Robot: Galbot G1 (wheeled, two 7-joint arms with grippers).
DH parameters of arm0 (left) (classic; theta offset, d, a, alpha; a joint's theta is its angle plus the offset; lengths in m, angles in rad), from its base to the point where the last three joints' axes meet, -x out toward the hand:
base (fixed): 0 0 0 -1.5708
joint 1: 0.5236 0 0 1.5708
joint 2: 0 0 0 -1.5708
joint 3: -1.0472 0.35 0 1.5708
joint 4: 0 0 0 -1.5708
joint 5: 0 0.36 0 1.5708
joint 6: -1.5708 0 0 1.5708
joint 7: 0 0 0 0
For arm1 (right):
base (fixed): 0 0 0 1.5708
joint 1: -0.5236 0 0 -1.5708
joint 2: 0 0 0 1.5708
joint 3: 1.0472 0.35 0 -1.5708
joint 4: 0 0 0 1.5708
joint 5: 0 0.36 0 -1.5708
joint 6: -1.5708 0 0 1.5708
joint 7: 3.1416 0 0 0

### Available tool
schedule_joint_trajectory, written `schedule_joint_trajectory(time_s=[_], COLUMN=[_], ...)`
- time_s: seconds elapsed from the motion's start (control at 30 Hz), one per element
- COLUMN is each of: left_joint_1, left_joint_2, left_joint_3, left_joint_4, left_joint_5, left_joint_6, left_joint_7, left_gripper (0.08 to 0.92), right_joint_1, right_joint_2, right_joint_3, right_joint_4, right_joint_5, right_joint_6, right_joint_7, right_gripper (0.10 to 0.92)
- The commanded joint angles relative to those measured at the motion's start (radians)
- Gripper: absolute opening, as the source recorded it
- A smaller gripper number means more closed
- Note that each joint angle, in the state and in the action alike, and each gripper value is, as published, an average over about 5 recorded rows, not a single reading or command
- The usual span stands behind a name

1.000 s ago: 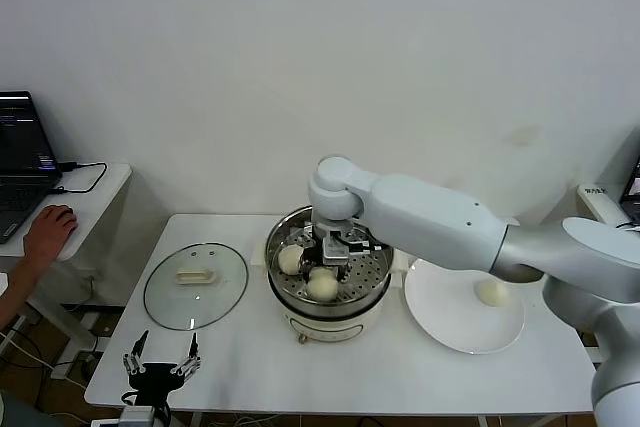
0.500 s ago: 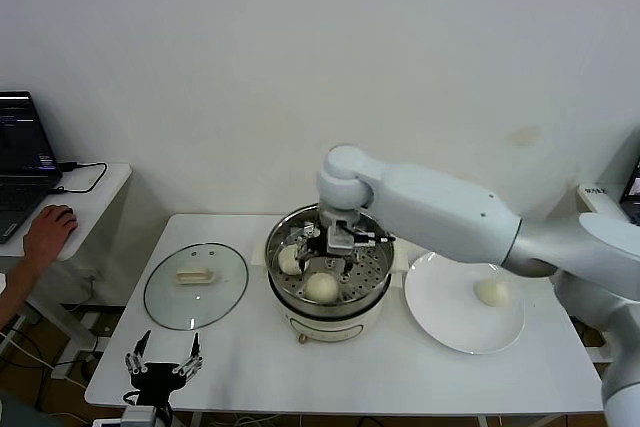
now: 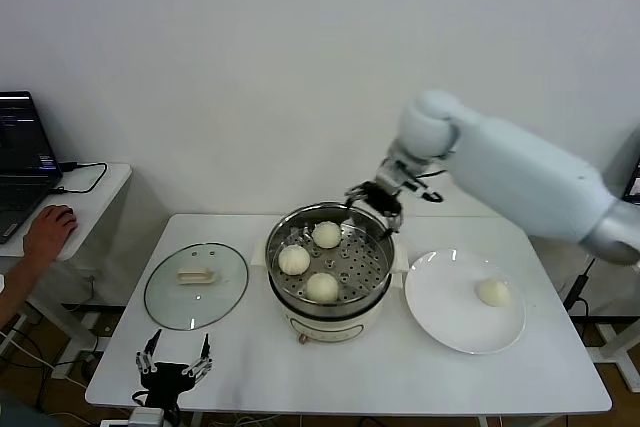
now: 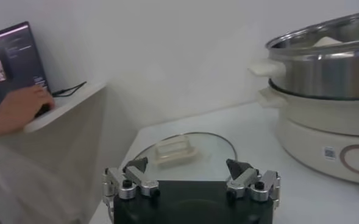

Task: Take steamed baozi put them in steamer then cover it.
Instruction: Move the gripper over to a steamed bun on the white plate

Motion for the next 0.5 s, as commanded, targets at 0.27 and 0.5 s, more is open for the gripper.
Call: schedule_joint_trajectory(time_s=[0.27, 0.5], left_joint_1=[0.029, 0.041], left_joint_2=[0.007, 0.01], left_joint_3=[0.034, 0.034], left_joint_4=[-0.005, 0.015], left_joint_5=[0.001, -0.006], left_joint_6=[-0.001, -0.003], left_joint_7=[-0.004, -0.013], left_gripper=[0.823, 0.823], right_joint_1=[-0.273, -0.478], right_joint_2=[-0.377, -0.336], right_joint_3=[0.22, 0.345], right_joint_4=[-0.018, -0.063], right_joint_5=[-0.161, -0.306], right_joint_6=[-0.402, -0.376], right_joint_7=[0.039, 0.048], right_gripper=[0.823, 0.822])
